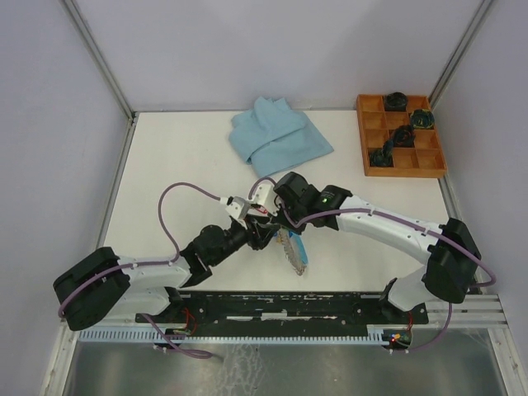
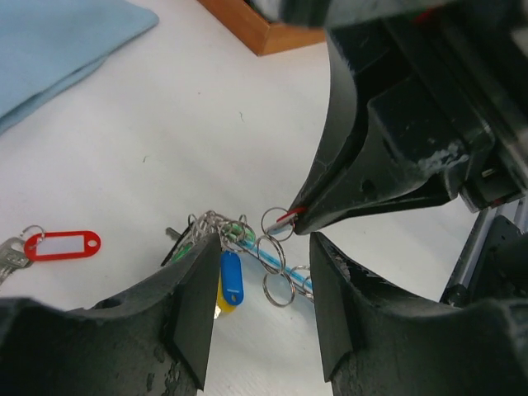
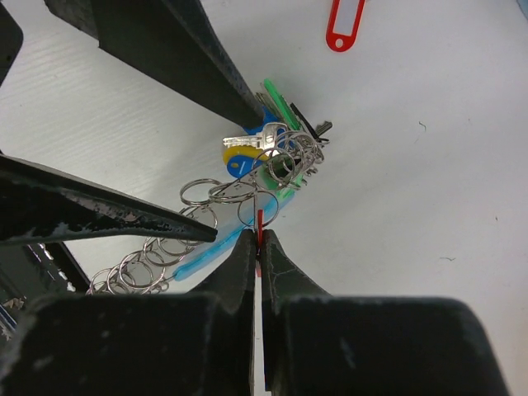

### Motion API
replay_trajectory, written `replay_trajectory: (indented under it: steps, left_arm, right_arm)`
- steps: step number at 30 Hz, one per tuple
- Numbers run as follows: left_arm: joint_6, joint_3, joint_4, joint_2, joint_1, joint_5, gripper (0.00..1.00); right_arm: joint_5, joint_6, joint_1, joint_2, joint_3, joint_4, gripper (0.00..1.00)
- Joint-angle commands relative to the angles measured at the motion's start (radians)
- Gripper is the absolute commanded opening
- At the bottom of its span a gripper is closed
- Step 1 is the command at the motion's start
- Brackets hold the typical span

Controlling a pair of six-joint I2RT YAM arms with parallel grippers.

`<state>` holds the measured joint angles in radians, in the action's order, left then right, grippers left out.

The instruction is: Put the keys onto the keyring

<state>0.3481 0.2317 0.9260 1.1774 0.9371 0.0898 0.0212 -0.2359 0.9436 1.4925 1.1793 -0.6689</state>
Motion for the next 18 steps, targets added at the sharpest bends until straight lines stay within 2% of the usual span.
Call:
replay_trajectory:
  steps: [1, 18]
  left_arm:
    - [0.045, 0.03, 0.044, 0.03, -0.004, -0.028, 0.53]
    - [0.072, 0.042, 0.076, 0.131, -0.006, -0.035, 0.48]
  right_arm:
    - [0.0, 0.007, 0.001, -0.005, 0.039, 0.031, 0.01]
    - [-0.003, 0.009, 0.001, -0.015, 0.04, 0.024, 0.0]
